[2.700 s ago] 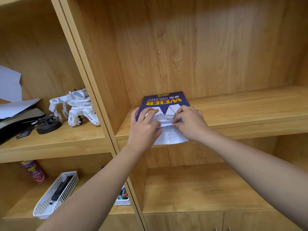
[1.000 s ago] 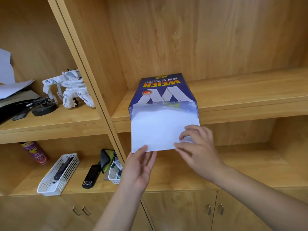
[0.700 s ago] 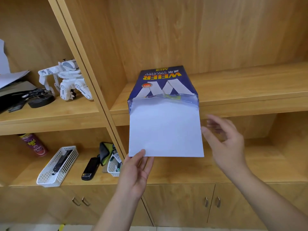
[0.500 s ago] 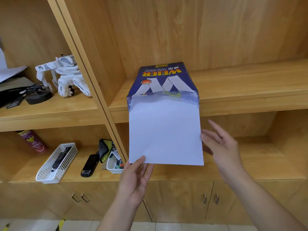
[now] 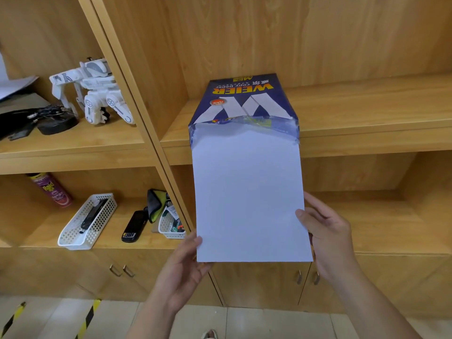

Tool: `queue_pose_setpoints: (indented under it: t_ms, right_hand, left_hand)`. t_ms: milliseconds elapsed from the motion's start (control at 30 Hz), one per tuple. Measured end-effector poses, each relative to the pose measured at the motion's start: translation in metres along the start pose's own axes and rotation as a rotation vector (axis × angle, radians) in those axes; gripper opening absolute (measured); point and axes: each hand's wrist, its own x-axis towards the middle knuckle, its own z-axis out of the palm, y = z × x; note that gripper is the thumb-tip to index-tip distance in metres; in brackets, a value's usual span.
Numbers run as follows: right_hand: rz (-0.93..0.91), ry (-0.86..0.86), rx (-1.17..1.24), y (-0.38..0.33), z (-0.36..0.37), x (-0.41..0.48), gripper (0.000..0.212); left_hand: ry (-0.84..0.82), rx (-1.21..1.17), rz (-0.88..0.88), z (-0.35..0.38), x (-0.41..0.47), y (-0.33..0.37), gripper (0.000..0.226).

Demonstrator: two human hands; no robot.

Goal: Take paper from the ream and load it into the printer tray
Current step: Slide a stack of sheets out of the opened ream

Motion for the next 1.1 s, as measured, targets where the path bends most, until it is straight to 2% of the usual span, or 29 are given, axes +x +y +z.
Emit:
queue_pose_setpoints:
  t_ms: [67, 167, 200, 267, 333, 500, 733, 1100]
  right_hand:
    - [0.018, -0.020, -0.013, 0.003, -0.005, -0.001, 0.043]
    - [0.031, -0.040, -0.017, 0.004, -0.012, -0.006, 0.042]
    - [0.035, -0.045, -0.021, 0.006, -0.015, -0.008, 0.042]
    - [0.051, -0.053, -0.025, 0.009, -0.020, -0.013, 0.042]
    - [0.074, -0.060, -0.039, 0.014, -0.027, -0.018, 0.041]
    - [0.136, -0.034, -0.044, 0.028, -0.046, -0.031, 0.039]
    - [0.170, -0.008, -0.035, 0.041, -0.055, -0.046, 0.038]
    - [0.143, 0.091, -0.018, 0.040, -0.031, -0.074, 0.036]
  left_hand:
    - [-0.052, 0.129, 0.041, -0.001, -0.001, 0.020, 0.048]
    - [-0.091, 0.236, 0.097, 0.002, 0.004, 0.047, 0.083]
    - [-0.095, 0.273, 0.114, 0.005, 0.007, 0.054, 0.078]
    - [-0.078, 0.307, 0.162, 0.012, 0.012, 0.064, 0.053]
    - [-0.062, 0.301, 0.196, 0.016, 0.015, 0.067, 0.046]
    - [-0.023, 0.331, 0.229, 0.021, 0.008, 0.052, 0.045]
    - [-0.029, 0.357, 0.186, 0.016, 0.007, 0.042, 0.050]
    - [-0.231, 0.506, 0.153, 0.002, 0.016, 0.068, 0.053]
